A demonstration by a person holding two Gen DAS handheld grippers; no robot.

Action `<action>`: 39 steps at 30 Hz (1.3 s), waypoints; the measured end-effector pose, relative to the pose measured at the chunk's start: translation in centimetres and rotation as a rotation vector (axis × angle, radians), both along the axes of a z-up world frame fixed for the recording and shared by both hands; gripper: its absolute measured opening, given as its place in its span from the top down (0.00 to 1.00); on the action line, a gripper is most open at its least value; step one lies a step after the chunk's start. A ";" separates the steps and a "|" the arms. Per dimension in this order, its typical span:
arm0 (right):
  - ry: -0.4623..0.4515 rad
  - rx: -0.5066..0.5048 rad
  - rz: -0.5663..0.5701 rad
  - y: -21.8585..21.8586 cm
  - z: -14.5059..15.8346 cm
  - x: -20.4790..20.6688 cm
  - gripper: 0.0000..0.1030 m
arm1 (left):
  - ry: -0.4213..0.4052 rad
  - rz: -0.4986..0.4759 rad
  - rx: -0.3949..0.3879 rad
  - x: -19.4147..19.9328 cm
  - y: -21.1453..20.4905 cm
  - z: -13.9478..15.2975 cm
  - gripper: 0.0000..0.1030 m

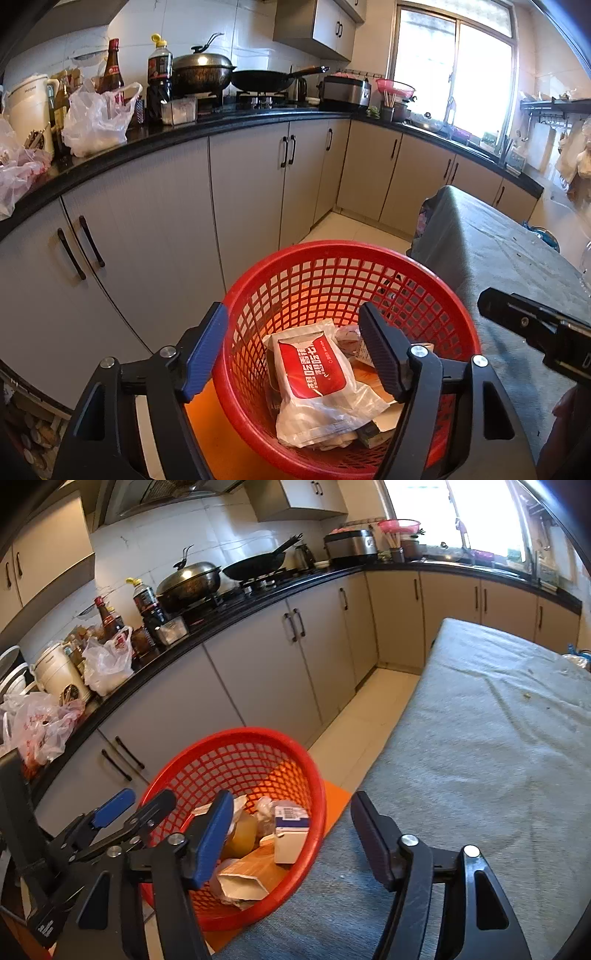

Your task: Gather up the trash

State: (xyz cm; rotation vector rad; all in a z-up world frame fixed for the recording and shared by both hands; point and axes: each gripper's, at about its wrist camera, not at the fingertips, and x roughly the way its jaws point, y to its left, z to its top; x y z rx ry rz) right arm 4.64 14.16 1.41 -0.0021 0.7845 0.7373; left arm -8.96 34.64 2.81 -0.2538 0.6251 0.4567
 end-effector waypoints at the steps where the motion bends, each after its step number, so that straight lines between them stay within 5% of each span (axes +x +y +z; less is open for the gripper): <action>1: -0.009 0.001 -0.012 -0.2 0.4 -0.1 0.26 | -0.009 0.003 0.006 -0.4 -0.1 0.3 0.26; 12: -0.188 -0.087 -0.070 -3.5 4.0 -5.7 0.09 | -0.097 0.043 0.125 -7.1 -2.9 4.5 0.06; 21: -0.338 -0.154 -0.128 -9.5 5.6 -12.3 0.00 | -0.050 0.104 0.240 -11.4 -8.1 5.3 0.00; 33: -0.352 -0.174 -0.146 -15.0 4.3 -17.6 0.00 | -0.033 0.195 0.263 -15.0 -11.3 5.2 0.00; 39: -0.365 -0.179 -0.138 -15.1 4.2 -18.5 0.00 | -0.009 0.140 0.248 -15.0 -12.1 5.0 0.00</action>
